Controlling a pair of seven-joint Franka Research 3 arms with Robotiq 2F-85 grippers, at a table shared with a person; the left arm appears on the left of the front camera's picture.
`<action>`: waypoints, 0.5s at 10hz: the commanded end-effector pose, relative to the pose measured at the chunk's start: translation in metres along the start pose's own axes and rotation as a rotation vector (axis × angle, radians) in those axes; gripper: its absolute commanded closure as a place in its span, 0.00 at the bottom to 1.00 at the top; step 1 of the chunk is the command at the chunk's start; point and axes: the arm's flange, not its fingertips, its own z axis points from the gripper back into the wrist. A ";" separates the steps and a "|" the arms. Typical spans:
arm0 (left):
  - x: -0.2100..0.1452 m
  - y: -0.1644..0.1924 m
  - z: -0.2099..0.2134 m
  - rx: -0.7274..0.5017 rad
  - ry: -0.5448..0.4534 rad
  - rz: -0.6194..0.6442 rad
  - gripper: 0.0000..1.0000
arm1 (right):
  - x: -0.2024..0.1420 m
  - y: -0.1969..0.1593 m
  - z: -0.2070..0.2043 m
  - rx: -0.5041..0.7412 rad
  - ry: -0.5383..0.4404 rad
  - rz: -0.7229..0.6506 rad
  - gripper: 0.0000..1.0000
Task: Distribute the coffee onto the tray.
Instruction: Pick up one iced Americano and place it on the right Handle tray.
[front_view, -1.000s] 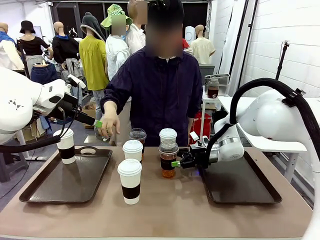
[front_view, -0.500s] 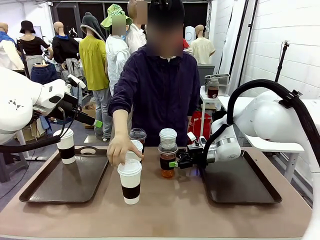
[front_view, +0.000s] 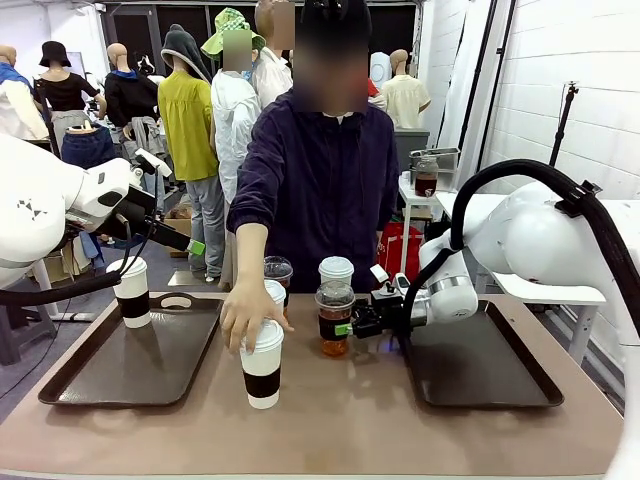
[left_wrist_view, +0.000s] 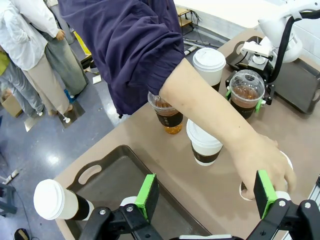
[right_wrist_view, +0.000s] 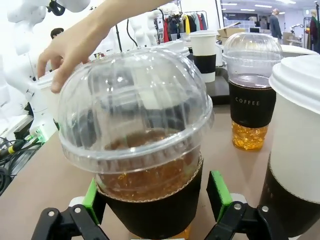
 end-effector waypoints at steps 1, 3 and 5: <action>-0.001 0.001 0.001 -0.007 -0.001 0.005 0.00 | 0.001 -0.007 -0.013 0.023 0.013 -0.016 0.00; -0.001 0.001 0.001 -0.007 -0.001 0.005 0.00 | 0.001 -0.006 -0.018 0.036 0.020 -0.022 0.00; -0.001 0.001 0.001 -0.007 -0.001 0.005 0.00 | 0.000 -0.005 -0.019 0.044 0.029 -0.034 0.18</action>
